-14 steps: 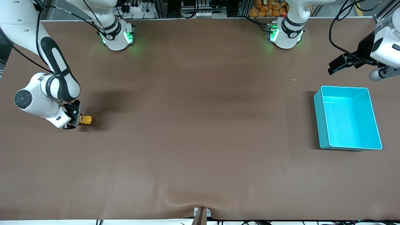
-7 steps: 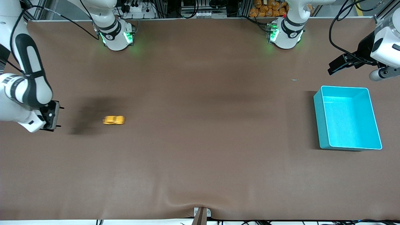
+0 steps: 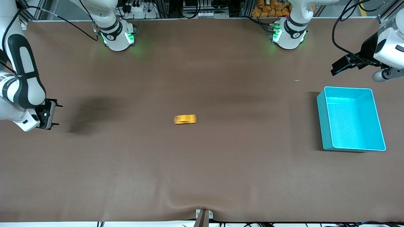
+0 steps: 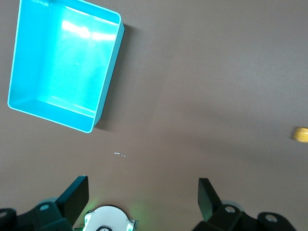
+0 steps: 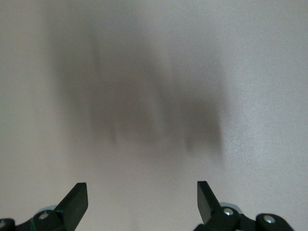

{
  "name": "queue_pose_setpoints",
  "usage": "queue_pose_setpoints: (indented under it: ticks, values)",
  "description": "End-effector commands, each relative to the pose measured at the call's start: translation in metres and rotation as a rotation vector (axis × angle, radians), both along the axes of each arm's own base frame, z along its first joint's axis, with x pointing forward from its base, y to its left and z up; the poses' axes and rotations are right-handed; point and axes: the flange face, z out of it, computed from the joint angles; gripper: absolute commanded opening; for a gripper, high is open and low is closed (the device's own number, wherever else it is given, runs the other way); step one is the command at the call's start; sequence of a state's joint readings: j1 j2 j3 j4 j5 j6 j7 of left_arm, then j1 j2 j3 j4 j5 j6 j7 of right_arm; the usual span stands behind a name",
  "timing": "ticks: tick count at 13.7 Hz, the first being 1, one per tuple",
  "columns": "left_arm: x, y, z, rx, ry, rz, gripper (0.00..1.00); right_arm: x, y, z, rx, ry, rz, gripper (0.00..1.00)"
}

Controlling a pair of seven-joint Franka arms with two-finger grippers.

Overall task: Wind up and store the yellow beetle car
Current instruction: 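Open the right gripper to release the car, then lift away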

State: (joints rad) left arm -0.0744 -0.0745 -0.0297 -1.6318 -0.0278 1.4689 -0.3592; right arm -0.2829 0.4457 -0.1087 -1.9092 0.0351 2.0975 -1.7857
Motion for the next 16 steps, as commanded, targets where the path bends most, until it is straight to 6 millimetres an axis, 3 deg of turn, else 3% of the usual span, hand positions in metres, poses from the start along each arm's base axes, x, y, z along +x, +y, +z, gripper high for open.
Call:
queue_pose_setpoints:
  ticks: [1, 6, 9, 12, 16]
  values:
    - [-0.002, 0.000, 0.000, -0.017, -0.008, 0.020, 1.00, 0.000, -0.007, 0.001, 0.027, -0.002, -0.011, 1.00]
    - [-0.002, 0.005, -0.002, -0.028, -0.002, 0.096, 1.00, 0.001, -0.007, 0.005, 0.037, -0.014, -0.033, 1.00]
    - [-0.002, 0.003, -0.014, -0.032, 0.018, 0.163, 1.00, 0.004, -0.002, 0.013, 0.083, -0.032, -0.130, 1.00]
    - [-0.003, 0.007, -0.036, -0.030, 0.059, 0.258, 1.00, 0.019, 0.017, 0.058, 0.063, 0.011, -0.284, 1.00]
    - [-0.001, 0.006, -0.071, -0.009, 0.081, 0.492, 1.00, 0.057, 0.079, 0.133, 0.007, 0.052, -0.443, 1.00]
